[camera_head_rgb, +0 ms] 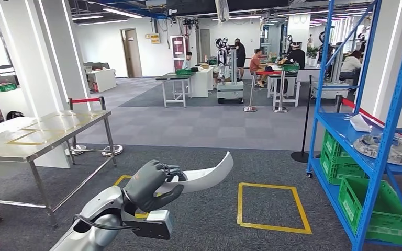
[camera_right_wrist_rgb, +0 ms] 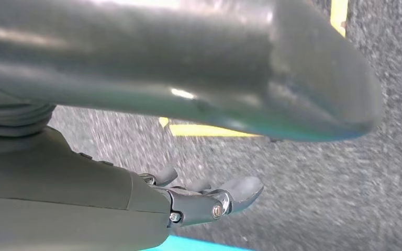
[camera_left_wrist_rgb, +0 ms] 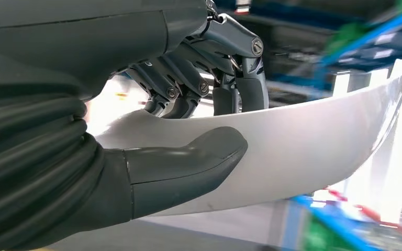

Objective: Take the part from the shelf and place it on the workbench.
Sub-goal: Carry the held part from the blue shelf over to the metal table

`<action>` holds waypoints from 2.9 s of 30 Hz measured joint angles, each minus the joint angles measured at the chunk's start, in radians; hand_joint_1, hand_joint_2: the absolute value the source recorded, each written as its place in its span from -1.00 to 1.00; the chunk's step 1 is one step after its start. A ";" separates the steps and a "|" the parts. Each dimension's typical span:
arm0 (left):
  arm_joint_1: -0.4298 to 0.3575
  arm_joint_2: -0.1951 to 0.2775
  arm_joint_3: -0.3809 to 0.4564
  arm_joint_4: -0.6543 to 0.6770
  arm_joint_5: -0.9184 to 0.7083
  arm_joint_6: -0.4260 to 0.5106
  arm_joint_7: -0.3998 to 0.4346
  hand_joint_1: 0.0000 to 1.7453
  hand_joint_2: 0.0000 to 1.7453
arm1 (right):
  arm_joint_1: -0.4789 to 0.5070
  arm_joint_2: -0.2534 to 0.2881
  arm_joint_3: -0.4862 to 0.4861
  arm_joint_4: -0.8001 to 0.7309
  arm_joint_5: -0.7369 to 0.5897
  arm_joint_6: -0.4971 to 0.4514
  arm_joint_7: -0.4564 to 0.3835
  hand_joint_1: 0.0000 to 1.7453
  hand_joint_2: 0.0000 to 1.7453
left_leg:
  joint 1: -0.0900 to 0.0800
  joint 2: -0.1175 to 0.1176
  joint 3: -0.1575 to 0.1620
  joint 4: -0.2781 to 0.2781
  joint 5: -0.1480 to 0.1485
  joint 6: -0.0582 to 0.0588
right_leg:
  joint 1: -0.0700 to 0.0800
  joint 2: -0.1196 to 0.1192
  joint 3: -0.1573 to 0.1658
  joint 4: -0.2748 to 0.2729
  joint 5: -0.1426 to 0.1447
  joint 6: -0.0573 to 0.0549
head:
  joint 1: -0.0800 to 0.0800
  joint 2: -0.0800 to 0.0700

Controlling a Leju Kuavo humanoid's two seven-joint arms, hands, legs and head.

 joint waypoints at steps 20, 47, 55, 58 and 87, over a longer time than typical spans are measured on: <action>0.037 0.022 0.015 0.012 -0.004 0.021 -0.002 1.00 1.00 | -0.016 -0.032 -0.001 0.000 -0.036 0.057 0.052 -1.00 -1.00 | -0.001 -0.065 0.134 -0.217 0.108 0.049 | -0.003 0.027 -0.075 0.140 -0.030 0.050 | 0.005 0.000; 0.033 -0.039 0.056 0.038 -0.042 0.005 -0.013 1.00 1.00 | -0.031 -0.032 -0.084 0.002 -0.151 0.428 0.277 -1.00 -1.00 | -0.001 -0.018 0.133 -0.231 0.116 0.057 | 0.003 0.006 -0.108 0.243 -0.120 0.046 | 0.005 0.000; 0.041 -0.040 0.056 0.040 -0.043 0.004 -0.012 1.00 1.00 | -0.031 -0.030 -0.084 0.002 -0.145 0.430 0.277 -1.00 -1.00 | 0.006 -0.112 0.115 -0.206 0.107 0.020 | -0.007 0.072 -0.010 -0.003 0.009 0.042 | 0.007 0.000; 0.041 -0.035 0.058 0.039 -0.044 0.004 -0.009 1.00 1.00 | -0.034 -0.028 -0.084 0.002 -0.135 0.446 0.269 -1.00 -1.00 | 0.006 -0.097 0.098 -0.189 0.098 0.004 | -0.009 0.038 -0.005 -0.010 0.014 0.022 | 0.006 0.000; 0.026 -0.103 0.058 0.096 -0.073 -0.022 -0.010 1.00 1.00 | -0.026 0.028 -0.054 0.008 -0.056 0.663 0.360 -1.00 -1.00 | 0.006 -0.097 0.108 -0.209 0.114 0.021 | -0.003 0.045 -0.002 -0.014 0.012 0.033 | 0.009 0.000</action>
